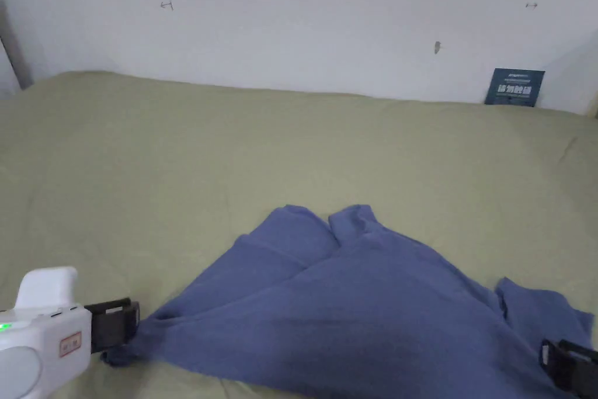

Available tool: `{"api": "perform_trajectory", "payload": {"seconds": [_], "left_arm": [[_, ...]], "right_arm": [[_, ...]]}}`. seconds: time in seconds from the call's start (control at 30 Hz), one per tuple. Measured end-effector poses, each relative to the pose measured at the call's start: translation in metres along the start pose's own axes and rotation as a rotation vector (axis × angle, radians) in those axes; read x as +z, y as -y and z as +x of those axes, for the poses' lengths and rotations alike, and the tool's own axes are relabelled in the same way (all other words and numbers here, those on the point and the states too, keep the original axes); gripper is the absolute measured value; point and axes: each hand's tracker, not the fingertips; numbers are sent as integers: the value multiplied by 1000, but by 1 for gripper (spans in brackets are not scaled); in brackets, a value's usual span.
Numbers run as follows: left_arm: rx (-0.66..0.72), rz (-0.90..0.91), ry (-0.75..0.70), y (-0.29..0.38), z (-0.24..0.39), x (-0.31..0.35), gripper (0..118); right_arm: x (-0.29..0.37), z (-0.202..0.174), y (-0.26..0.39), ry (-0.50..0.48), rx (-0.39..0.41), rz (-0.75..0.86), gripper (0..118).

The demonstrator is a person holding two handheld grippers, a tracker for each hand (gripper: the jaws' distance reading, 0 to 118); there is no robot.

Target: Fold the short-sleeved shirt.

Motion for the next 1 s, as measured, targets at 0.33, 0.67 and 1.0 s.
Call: {"api": "perform_trajectory", "payload": {"seconds": [0.33,0.67,1.0], "left_arm": [[46,-21,6,45,-29,28,0],[41,-74,63,33,-50,-12,14],[-47,-258,55,9,-34,-113,106]], "right_arm": [[66,-122,38,-108,95,76,0],[59,-151,69,-124,125,76,0],[43,-155,82,-124,137,-6,0]]}}
